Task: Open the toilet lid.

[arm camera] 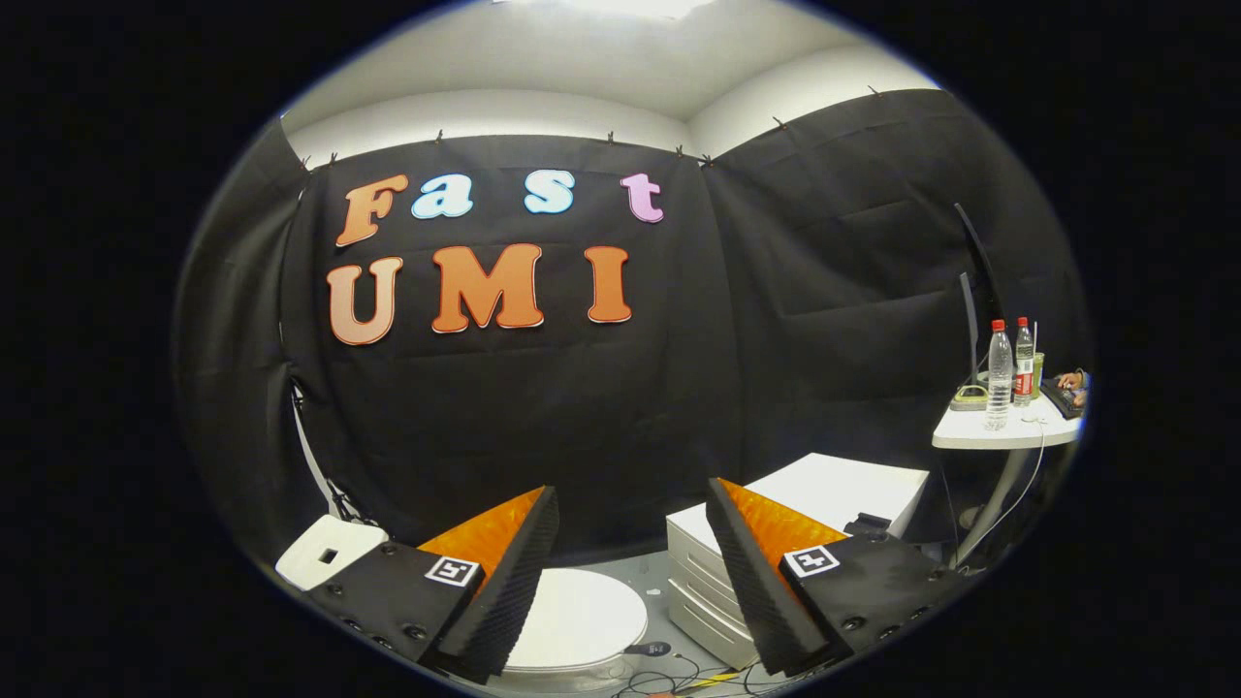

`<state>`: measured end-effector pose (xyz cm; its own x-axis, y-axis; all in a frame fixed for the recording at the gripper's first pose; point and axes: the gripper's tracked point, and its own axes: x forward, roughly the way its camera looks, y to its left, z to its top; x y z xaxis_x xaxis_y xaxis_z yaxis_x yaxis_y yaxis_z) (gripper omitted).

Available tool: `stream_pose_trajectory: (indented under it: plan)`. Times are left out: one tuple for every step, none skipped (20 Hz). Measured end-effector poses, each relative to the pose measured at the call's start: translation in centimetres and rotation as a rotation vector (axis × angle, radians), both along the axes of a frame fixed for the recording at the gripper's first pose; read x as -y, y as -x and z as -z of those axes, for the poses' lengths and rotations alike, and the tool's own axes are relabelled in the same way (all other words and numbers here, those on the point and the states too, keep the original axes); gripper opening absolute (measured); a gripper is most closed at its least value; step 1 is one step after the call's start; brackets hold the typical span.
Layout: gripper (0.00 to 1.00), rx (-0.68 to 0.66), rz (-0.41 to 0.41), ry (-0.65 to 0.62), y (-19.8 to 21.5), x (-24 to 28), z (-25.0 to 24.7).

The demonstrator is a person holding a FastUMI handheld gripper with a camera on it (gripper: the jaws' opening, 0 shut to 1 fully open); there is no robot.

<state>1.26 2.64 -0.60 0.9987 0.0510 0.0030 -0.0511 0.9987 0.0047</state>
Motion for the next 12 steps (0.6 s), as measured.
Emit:
stream_pose_trajectory:
  plan:
    - [0.98,0.001,-0.001,0.004,-0.08,-0.05,-0.01]
    - [0.98,0.001,-0.002,0.007,-0.13,-0.14,0.01]
    - [0.98,0.002,-0.003,0.009,-0.09,-0.23,0.00]
    - [0.98,0.002,-0.004,0.010,-0.12,-0.28,-0.01]
    - [0.98,0.002,-0.005,0.009,-0.23,-0.38,-0.10]
    - [0.98,0.003,-0.006,0.008,-0.25,-0.44,-0.06]
    - [0.98,0.004,-0.007,0.009,-0.29,-0.47,-0.11]
    - [0.98,0.005,-0.006,0.011,-0.28,-0.53,-0.05]
    - [0.98,0.006,-0.006,0.014,-0.36,-0.55,0.04]
    - [0.98,0.008,-0.007,0.015,-0.39,-0.57,-0.04]
    - [0.98,0.008,-0.008,0.013,-0.39,-0.65,0.11]
    - [0.98,0.007,-0.011,0.012,-0.44,-0.89,0.14]
